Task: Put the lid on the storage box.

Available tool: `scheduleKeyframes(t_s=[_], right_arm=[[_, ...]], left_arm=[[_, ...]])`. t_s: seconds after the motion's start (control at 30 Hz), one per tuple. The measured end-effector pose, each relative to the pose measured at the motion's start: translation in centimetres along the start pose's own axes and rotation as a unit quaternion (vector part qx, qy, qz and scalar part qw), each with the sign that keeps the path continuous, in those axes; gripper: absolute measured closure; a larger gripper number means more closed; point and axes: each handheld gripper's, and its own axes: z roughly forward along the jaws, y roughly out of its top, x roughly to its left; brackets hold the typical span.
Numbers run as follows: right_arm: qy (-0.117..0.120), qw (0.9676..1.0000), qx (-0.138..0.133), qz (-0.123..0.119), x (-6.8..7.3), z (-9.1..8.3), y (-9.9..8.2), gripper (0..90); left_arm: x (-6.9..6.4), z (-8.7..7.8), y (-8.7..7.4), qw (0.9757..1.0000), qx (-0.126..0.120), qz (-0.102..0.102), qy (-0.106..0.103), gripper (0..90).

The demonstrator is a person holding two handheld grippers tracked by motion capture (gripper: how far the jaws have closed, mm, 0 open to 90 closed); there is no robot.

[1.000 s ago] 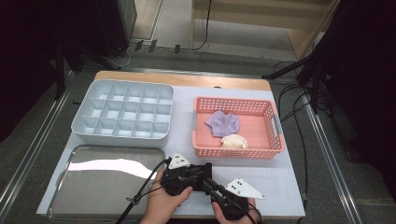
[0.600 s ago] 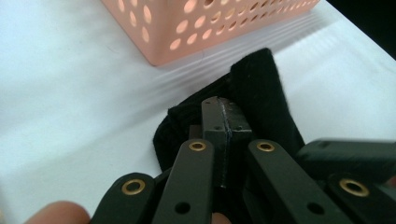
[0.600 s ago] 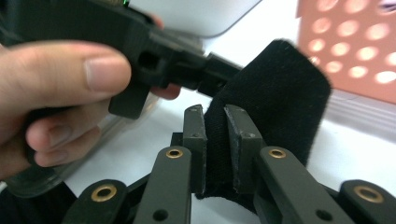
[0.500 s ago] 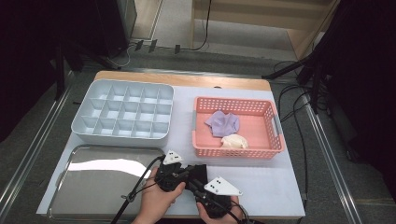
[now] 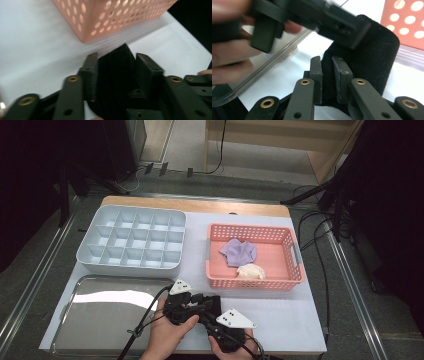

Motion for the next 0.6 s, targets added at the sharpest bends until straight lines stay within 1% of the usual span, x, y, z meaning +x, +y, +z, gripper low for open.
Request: scheduleKeyframes(t_s=[0.03, 0.07, 0.13, 0.23, 0.27, 0.3, 0.37, 0.4, 0.43, 0.5, 0.53, 0.6], right_arm=[[0.0, 1.0, 0.0, 0.0, 0.0, -0.1, 0.0, 78.9], [0.0, 1.0, -0.001, 0.002, 0.1, -0.2, 0.0, 78.1], [0.002, 1.0, -0.002, 0.007, 0.3, -0.7, 0.0, 75.6], [0.015, 0.9998, -0.012, 0.003, 0.5, -2.1, -0.1, 75.2], [0.024, 0.9994, -0.024, 0.0, 0.5, -2.8, -0.2, 76.1], [0.025, 0.9989, -0.039, -0.002, 0.3, -3.5, -0.2, 79.0], [0.01, 0.9978, -0.065, 0.003, -0.4, -4.7, 0.1, 83.3], [0.001, 0.9974, -0.071, 0.014, -0.8, -4.9, 0.2, 85.0], [-0.004, 0.9975, -0.068, 0.02, -1.2, -4.8, 0.4, 85.9], [0.004, 0.9983, -0.052, 0.025, -1.3, -3.9, 0.4, 86.5], [0.011, 0.9988, -0.045, 0.018, -1.1, -3.3, 0.3, 86.4], [0.022, 0.9993, -0.03, 0.004, -0.3, -2.3, 0.1, 86.2]], left_arm=[[0.1, 0.3, 0.0, 0.9999, 0.009, -0.005, -0.011, 79.5], [0.2, 0.4, 0.0, 0.9998, 0.011, -0.008, -0.014, 82.0], [0.5, 0.5, 0.1, 0.9995, 0.017, -0.014, -0.024, 83.8], [0.8, 0.4, 0.2, 0.9994, 0.02, -0.012, -0.026, 84.3], [0.9, 0.4, 0.2, 0.9995, 0.019, -0.011, -0.024, 84.3], [1.0, 0.4, 0.2, 0.9994, 0.018, -0.012, -0.025, 84.2], [1.1, 0.3, 0.2, 0.9994, 0.018, -0.013, -0.028, 84.3], [1.1, 0.4, 0.2, 0.9994, 0.018, -0.013, -0.027, 84.2], [1.1, 0.4, 0.2, 0.9994, 0.018, -0.013, -0.026, 84.2], [1.0, 0.4, 0.2, 0.9995, 0.018, -0.012, -0.024, 84.1], [1.0, 0.4, 0.2, 0.9995, 0.018, -0.011, -0.023, 84.1], [1.0, 0.4, 0.2, 0.9995, 0.019, -0.012, -0.023, 83.9]])
